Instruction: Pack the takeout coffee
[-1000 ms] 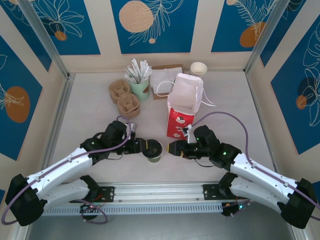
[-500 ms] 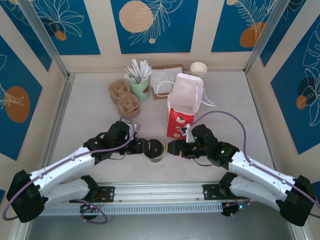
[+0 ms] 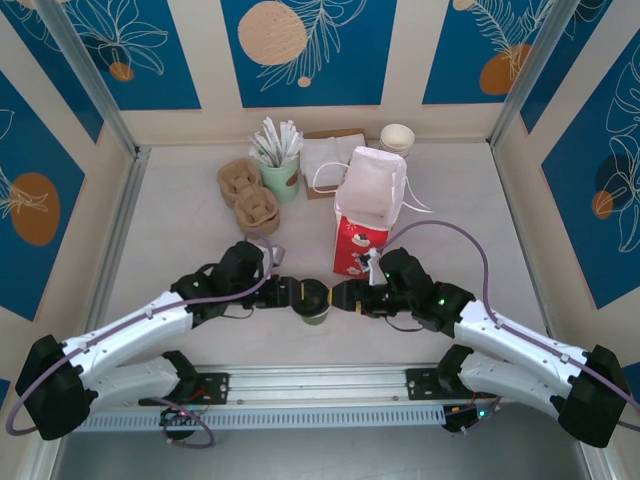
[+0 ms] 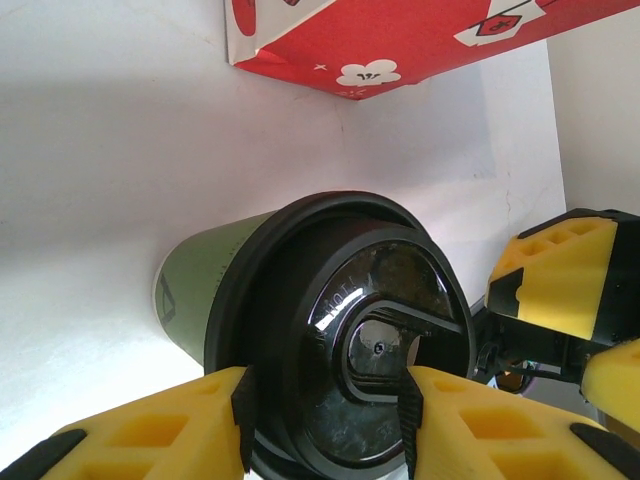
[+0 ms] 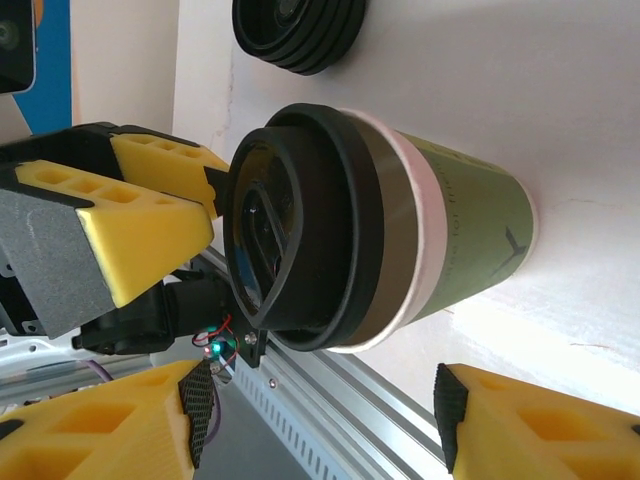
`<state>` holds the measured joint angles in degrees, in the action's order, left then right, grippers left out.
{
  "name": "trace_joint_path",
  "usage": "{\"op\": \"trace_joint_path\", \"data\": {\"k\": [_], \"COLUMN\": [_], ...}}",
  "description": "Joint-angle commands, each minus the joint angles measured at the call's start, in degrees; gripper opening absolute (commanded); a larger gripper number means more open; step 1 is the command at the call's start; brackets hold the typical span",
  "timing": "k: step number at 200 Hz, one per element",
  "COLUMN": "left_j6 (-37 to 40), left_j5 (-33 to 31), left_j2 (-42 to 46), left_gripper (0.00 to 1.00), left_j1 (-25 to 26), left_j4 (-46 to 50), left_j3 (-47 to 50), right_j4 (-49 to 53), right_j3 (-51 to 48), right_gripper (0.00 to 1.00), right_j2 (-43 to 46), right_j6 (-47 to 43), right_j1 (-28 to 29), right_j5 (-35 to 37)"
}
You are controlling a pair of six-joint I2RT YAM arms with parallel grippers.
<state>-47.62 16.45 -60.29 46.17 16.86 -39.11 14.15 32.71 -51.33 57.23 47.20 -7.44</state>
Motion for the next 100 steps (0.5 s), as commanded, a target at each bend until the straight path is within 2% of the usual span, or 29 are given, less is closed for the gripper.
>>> {"op": "trace_joint_path", "data": {"k": [1, 43, 100], "left_j6": [0.3, 1.0, 0.9], "left_j5": [0.0, -0.5, -0.5], "left_j2": [-1.0, -2.5, -4.1], "left_gripper": [0.43, 0.43, 0.43], "left_j1": [1.0, 1.4, 2.2], "left_j4": [-0.1, 1.2, 0.4], "left_j3": [-2.9, -4.6, -5.0], "right_j4": [0.2, 1.4, 1.1], "right_j3": [1.9, 2.4, 2.3], "right_gripper": [0.63, 0.68, 0.68], "right_j2": [-0.3, -0.4, -1.1], "right_j6": [-0.4, -0.1, -0.2], "right_j1": [0.3, 0.3, 0.3], "right_j5": [1.2, 2.4, 2.5]}}
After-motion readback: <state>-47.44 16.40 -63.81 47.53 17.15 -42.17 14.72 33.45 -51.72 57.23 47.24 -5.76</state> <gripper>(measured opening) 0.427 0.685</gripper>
